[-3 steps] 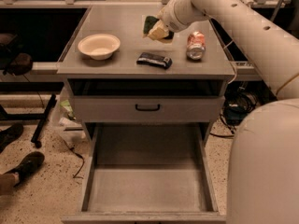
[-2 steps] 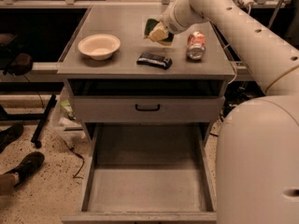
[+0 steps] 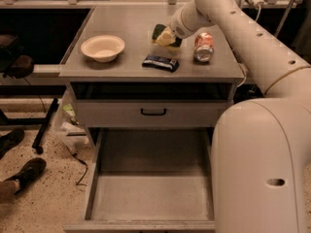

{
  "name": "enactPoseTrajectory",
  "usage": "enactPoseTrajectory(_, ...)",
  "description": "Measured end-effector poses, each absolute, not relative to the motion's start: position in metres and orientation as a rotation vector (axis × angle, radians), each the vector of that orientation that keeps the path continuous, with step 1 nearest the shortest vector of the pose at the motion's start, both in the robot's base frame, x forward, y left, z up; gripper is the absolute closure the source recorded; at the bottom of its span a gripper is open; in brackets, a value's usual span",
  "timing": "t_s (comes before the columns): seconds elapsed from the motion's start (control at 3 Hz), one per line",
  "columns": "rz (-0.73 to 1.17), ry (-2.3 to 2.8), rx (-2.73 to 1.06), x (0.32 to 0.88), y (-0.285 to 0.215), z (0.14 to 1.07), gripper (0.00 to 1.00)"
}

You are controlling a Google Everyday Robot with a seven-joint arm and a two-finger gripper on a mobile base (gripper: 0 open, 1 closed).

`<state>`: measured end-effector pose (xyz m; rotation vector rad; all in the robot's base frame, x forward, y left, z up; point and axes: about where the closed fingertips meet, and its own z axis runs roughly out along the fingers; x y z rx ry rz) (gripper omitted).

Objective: Pick sponge from middle drawer and place on counter

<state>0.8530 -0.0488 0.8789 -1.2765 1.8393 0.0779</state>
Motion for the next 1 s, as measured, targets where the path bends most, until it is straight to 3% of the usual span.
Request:
enactPoseTrajectory(0.33, 0.078, 1.831, -1.274, 0.8569, -0.0484, 0.8816, 0.11)
enactPoseTrajectory(0.67, 0.078, 1.831, -1.274, 0.8569, -0.0484, 0.8815, 0.0)
enactPoseTrajectory(1.0, 0.078, 1.831, -1.274, 0.8569, -0.0484, 0.8815, 0.0)
